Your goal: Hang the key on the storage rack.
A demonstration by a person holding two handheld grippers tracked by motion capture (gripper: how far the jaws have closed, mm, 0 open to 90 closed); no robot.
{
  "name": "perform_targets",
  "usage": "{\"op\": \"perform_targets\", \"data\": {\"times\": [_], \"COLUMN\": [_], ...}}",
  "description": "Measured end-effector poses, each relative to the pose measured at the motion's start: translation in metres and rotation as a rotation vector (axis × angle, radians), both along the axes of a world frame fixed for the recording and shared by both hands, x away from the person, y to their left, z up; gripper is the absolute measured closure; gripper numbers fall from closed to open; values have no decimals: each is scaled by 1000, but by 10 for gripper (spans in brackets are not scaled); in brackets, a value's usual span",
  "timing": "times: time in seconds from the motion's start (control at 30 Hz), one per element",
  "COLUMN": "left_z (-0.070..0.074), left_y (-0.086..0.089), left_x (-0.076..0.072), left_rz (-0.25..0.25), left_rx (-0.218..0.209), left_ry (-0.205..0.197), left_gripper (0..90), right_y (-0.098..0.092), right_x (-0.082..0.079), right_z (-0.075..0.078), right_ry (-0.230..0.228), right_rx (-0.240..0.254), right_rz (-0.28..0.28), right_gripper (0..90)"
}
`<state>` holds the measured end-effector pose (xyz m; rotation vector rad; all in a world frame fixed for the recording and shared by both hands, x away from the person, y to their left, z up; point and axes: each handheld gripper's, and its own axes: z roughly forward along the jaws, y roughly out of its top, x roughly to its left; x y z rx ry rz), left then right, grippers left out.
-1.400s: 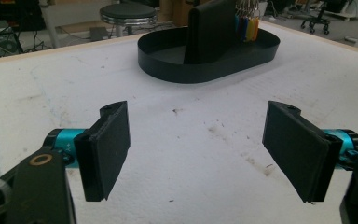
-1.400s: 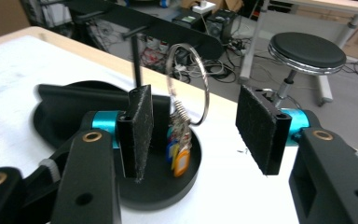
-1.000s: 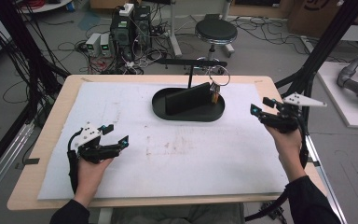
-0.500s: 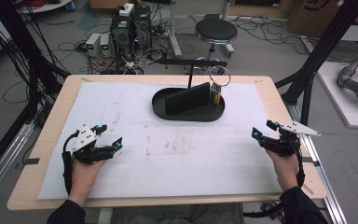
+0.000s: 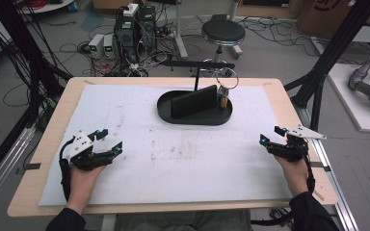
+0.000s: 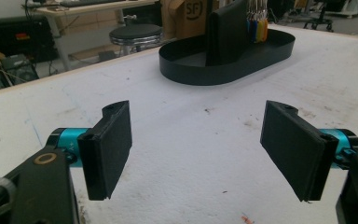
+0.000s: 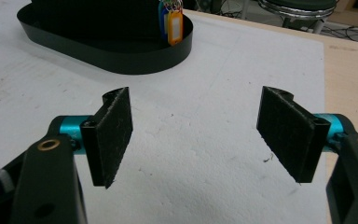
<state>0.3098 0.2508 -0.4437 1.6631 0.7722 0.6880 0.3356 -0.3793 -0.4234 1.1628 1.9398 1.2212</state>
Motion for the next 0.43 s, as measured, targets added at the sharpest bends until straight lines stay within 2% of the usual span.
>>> {"op": "perform_targets", "data": {"times": [0.1,0.27,0.43], "left_z": [0,2,2], "left_y": [-2,-8,-11], "left_x": [1,3,6], "left_rz": [4,2,7], "left_rx": [-1,34,36], "left_ry": [12,22,48], "left_gripper": [250,250,243], "right_y": [-1,-4,-6], "right_x": [-1,-2,0], "right_z": [0,-2,-3], "right_ry": [5,12,16], "right_rx": [1,8,12], "right_rz": [-2,-9,-22], "right_gripper": [262,249,222]}}
